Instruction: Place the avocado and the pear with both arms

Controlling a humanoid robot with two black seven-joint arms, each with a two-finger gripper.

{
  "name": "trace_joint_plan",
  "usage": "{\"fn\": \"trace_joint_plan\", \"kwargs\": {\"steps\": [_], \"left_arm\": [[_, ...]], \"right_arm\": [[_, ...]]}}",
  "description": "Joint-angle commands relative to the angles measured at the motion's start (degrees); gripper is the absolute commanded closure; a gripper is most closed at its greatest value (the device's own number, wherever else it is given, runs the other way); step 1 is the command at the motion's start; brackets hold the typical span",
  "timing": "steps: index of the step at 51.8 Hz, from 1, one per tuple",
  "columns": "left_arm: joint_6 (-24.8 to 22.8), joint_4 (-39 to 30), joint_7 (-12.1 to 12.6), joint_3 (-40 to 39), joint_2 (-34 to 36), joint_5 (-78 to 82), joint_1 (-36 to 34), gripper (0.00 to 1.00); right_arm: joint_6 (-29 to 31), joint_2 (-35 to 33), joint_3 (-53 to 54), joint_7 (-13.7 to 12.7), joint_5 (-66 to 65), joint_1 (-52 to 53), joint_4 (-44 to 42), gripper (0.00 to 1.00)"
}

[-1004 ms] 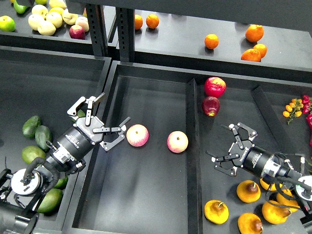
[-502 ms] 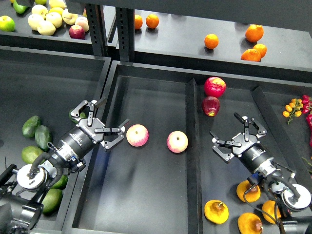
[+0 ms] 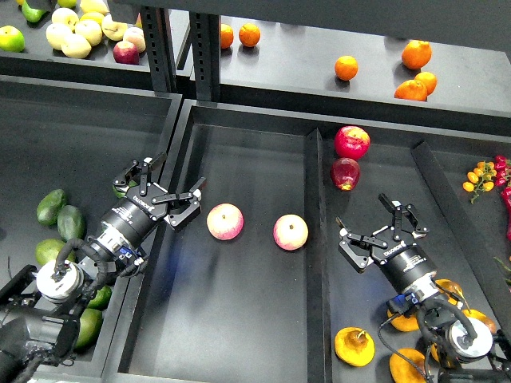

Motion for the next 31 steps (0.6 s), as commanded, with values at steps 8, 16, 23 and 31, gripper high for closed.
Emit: {"fn": "trace_joint_plan", "kwargs": {"steps": [8, 16, 23, 31], "left_arm": [[0.0, -0.86, 0.01, 0.63, 0.0, -2.66, 0.52, 0.01], [0.0, -3.15, 0.01, 1.69, 0.0, -2.66, 2.01, 0.01], [0.0, -5.87, 0.01, 2.48, 0.0, -2.66, 3.86, 0.01], [0.0, -8.86, 0.01, 3.27, 0.0, -2.66, 5.0, 0.01]], "right_arm": [[0.42, 0.0, -3.1, 1.72, 2.45, -2.34, 1.55, 0.01], [0.42, 0.0, -6.18, 2.51, 4.03, -4.98, 3.66, 0.01], [0.42, 0.0, -8.64, 2.51, 6.58, -7.35, 7.0, 0.01], [0.42, 0.0, -9.69, 2.42, 9.48, -8.76, 11.39, 0.01]]}}
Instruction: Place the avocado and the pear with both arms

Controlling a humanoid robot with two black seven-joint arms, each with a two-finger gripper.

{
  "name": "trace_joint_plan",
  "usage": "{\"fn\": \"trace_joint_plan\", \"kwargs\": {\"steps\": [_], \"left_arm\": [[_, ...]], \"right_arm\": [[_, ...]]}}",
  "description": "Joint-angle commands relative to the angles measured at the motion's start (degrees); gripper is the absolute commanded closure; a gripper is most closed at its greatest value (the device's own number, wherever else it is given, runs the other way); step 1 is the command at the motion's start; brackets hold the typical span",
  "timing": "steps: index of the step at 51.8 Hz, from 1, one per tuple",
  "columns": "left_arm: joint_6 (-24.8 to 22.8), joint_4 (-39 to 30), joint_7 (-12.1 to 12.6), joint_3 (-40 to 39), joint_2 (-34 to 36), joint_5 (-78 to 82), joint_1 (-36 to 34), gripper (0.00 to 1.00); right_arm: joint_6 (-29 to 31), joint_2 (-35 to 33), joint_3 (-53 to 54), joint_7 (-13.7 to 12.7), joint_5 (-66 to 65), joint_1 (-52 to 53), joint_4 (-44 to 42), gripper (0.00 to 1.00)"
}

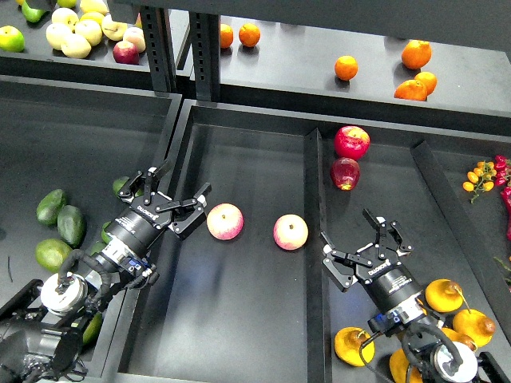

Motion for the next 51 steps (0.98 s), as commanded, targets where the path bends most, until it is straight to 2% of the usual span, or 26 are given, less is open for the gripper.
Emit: {"fn": "trace_joint_plan", "kwargs": {"steps": [1, 11, 51], "left_arm": [[0.0, -2.59, 0.0, 0.63, 0.0, 0.02, 0.97, 0.01], [0.0, -6.02, 0.0, 1.86, 0.0, 0.54, 1.76, 0.01], [0.0, -8.93, 0.0, 2.74, 0.0, 0.72, 2.29, 0.01]], "right_arm": [[0.0, 0.0, -0.87, -0.09, 2.54, -0.95, 3.42, 0.01], [0.0, 0.0, -2.1, 0.0, 4.39, -1.04, 6.32, 0.01], [0.0, 0.0, -3.42, 0.18, 4.56, 0.19, 9.4, 0.01]]}}
